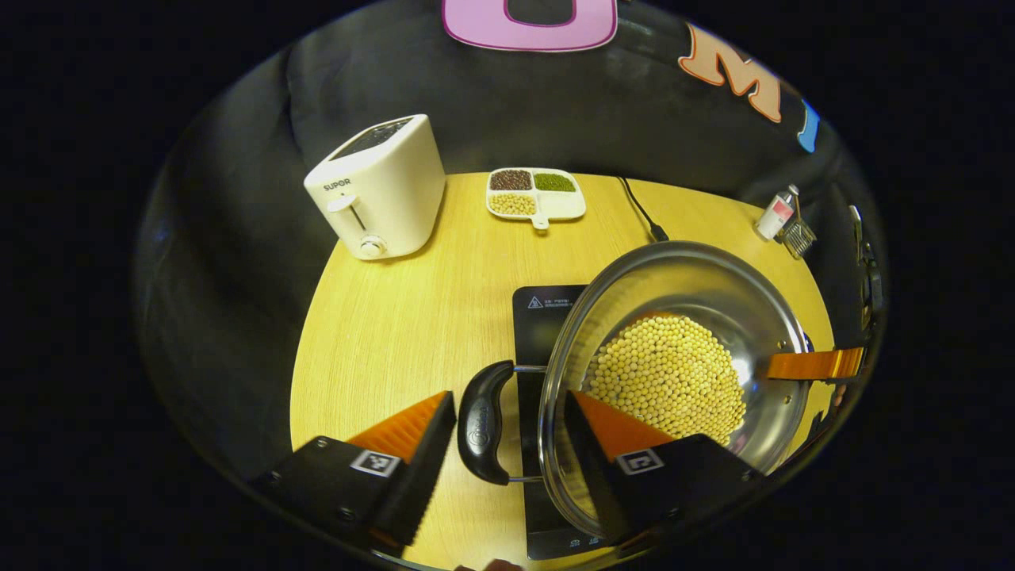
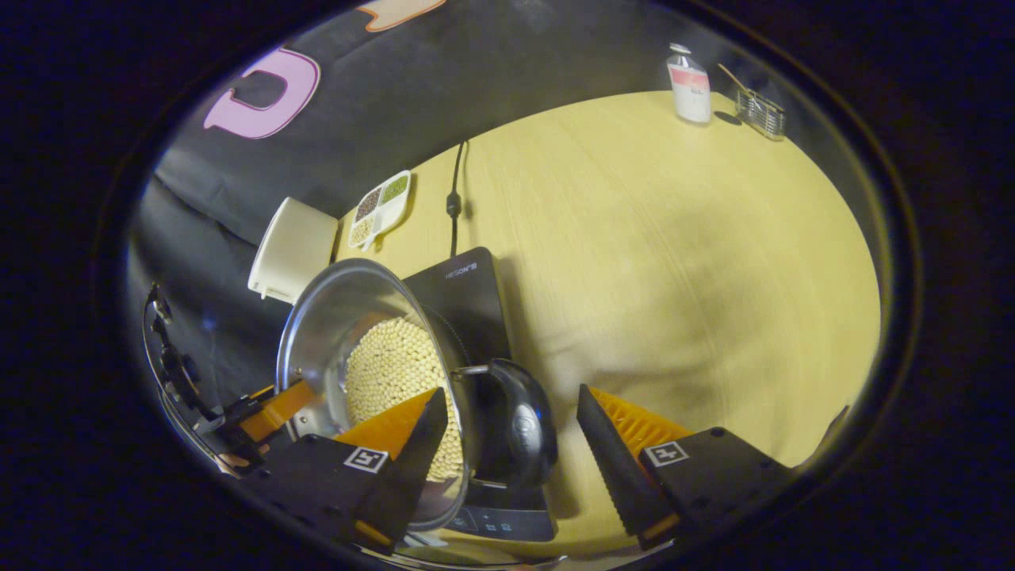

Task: First push the handle of the pot to place it horizontally, then grasp the pot with both hands and set it on the induction cooktop.

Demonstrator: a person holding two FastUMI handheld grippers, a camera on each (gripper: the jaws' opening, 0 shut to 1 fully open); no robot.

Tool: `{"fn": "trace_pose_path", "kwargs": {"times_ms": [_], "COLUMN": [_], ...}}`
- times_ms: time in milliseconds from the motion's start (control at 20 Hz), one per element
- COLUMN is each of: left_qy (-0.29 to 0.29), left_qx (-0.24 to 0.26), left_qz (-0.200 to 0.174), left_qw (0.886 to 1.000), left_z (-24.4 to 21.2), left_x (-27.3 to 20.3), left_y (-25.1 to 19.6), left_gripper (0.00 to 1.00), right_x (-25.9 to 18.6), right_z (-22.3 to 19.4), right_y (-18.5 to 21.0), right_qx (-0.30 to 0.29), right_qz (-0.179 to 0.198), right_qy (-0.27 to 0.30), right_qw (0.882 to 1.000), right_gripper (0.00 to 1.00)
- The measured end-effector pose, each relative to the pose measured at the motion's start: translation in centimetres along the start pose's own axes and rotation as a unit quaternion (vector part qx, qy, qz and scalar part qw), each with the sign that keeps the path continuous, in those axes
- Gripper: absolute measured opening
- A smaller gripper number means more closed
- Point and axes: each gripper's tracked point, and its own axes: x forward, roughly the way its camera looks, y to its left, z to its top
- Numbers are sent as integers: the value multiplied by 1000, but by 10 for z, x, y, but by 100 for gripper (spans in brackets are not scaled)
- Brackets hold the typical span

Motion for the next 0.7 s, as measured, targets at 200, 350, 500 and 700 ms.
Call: {"fn": "trace_pose_path", "kwargs": {"times_ms": [200, 350, 500, 700], "left_qy": [-35, -62, -80, -121], "left_qx": [-17, -26, -32, -52], "left_qz": [17, 28, 42, 60], "left_qw": [999, 997, 995, 990], "left_z": [5, 9, 11, 22], "left_x": [-16, -32, -50, -83], "left_y": [10, 15, 14, 1], "left_gripper": [97, 98, 97, 97], "right_x": [-9, -20, -38, -68], "right_z": [11, 14, 13, 29], "right_y": [-3, -6, -9, -14], "right_qx": [1, -8, -17, -11], "right_qz": [7, 12, 23, 45], "right_qy": [-33, -54, -65, -109], "right_qw": [999, 998, 998, 993], "right_gripper": [100, 100, 100, 100]}}
